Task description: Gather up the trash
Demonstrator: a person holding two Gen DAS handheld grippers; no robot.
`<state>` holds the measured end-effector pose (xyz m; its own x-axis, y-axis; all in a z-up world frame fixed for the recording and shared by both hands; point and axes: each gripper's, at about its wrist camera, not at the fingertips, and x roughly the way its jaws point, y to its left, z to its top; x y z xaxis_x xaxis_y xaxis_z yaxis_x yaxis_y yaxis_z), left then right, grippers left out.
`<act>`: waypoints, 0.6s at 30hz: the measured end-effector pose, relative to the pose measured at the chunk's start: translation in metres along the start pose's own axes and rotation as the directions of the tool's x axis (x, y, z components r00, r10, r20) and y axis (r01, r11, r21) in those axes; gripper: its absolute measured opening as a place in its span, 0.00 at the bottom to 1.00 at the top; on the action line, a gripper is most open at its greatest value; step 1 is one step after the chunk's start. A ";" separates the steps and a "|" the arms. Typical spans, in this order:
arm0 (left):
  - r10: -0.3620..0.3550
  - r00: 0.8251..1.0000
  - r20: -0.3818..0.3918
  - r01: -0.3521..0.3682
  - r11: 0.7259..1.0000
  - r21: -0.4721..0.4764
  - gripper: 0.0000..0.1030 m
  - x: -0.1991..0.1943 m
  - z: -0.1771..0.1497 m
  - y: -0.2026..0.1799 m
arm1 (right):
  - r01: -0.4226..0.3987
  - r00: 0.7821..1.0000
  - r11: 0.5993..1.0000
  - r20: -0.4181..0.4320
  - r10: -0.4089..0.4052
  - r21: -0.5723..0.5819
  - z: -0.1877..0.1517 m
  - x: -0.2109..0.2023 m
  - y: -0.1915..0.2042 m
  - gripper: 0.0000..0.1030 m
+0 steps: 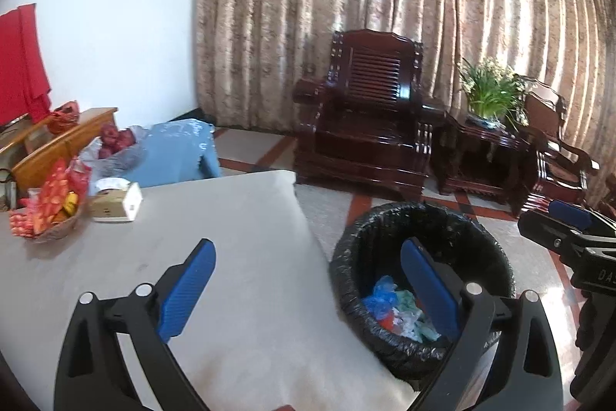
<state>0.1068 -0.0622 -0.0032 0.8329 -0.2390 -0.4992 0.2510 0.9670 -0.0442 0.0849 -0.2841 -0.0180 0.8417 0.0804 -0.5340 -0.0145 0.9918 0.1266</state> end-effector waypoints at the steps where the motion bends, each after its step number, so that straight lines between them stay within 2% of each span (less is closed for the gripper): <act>1: 0.003 1.000 0.005 -0.003 1.000 -0.002 0.92 -0.005 0.000 0.002 | -0.003 1.000 1.000 0.006 0.003 -0.007 0.001 -0.004 0.004 0.95; 10: 0.038 0.998 0.047 -0.037 0.999 -0.030 0.92 -0.044 0.005 0.018 | -0.029 0.999 0.998 0.037 0.031 -0.063 0.007 -0.027 0.037 0.95; 18: 0.054 0.997 0.062 -0.052 0.998 -0.042 0.92 -0.058 0.003 0.023 | -0.041 0.998 0.996 0.043 0.045 -0.081 0.009 -0.036 0.048 0.95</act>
<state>0.0656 -0.0263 0.0275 0.8741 -0.1912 -0.4465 0.1868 0.9809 -0.0544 0.0588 -0.2402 0.0142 0.8628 0.1204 -0.4910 -0.0926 0.9924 0.0806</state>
